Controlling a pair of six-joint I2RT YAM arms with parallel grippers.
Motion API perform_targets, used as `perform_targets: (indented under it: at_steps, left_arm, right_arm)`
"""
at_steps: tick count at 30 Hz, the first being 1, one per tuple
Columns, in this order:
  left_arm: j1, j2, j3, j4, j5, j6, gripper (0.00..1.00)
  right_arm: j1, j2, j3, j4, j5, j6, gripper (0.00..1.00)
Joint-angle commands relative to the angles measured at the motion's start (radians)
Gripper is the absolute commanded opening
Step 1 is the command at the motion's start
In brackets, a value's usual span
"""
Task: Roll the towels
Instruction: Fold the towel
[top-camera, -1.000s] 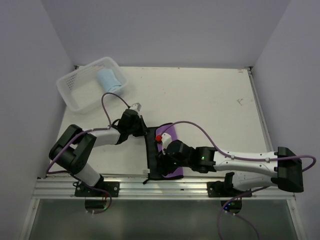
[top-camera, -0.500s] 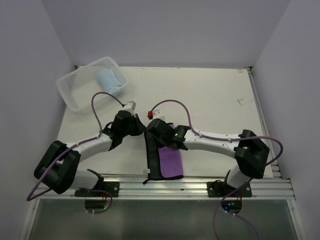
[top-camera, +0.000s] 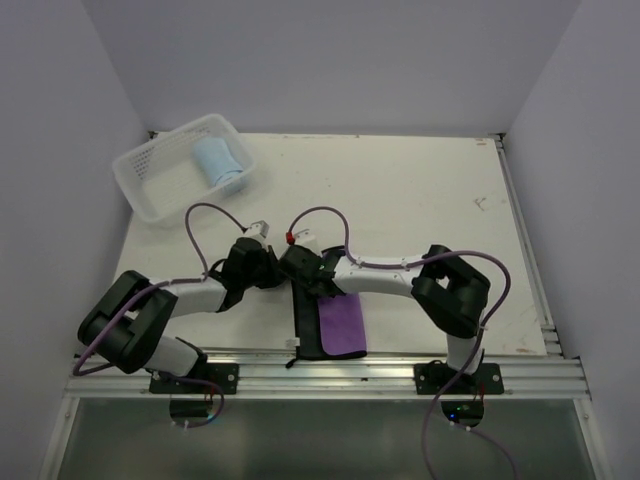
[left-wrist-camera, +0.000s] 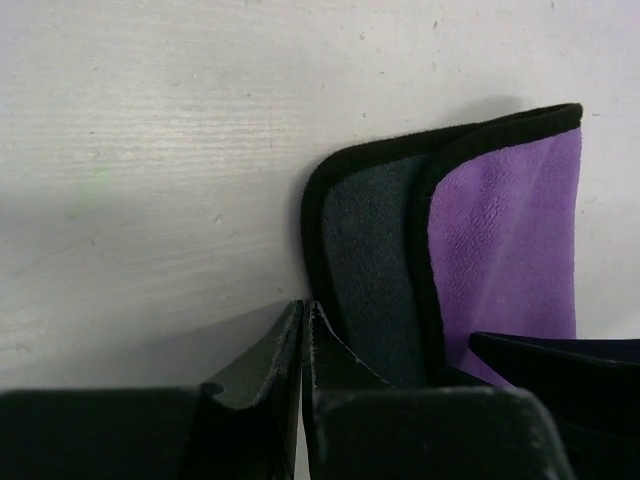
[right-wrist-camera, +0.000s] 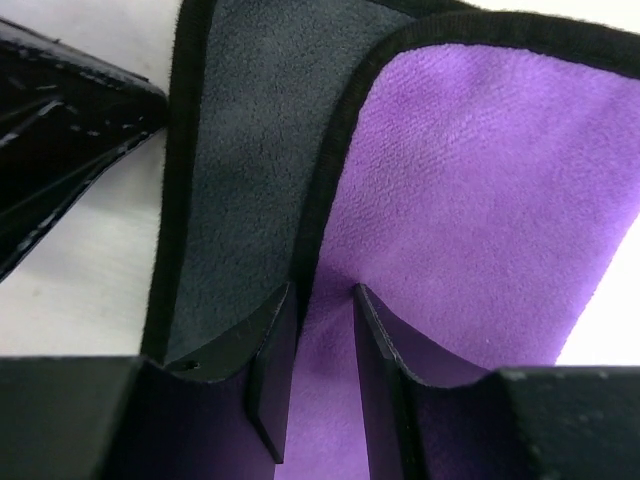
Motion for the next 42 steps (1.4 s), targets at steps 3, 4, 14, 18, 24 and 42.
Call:
perform_targets:
  at_steps: [3,4,14,18,24,42]
  left_arm:
    - [0.001,0.044,-0.024,0.048,0.039,-0.015,0.06]
    - [0.001,0.046,-0.024,0.05,0.039,-0.013,0.06]
    - [0.001,0.056,-0.021,0.056,0.045,-0.004,0.06]
    - [0.001,0.056,-0.015,0.051,0.045,0.005,0.06]
    - [0.001,0.07,-0.004,0.05,0.057,0.008,0.06]
    - [0.001,0.041,0.004,0.018,0.035,0.028,0.06]
  right_arm:
    - [-0.025,0.023,0.026,0.003,0.031,0.026,0.32]
    - [-0.026,0.02,0.023,0.009,0.027,0.026,0.32]
    - [-0.032,0.053,0.04,0.015,-0.006,0.029,0.15]
    - [-0.034,0.023,0.044,0.008,0.004,0.032,0.04]
    - [-0.034,0.004,0.077,-0.034,0.014,0.026,0.03]
    - [-0.058,-0.075,0.092,-0.065,0.011,0.037,0.09]
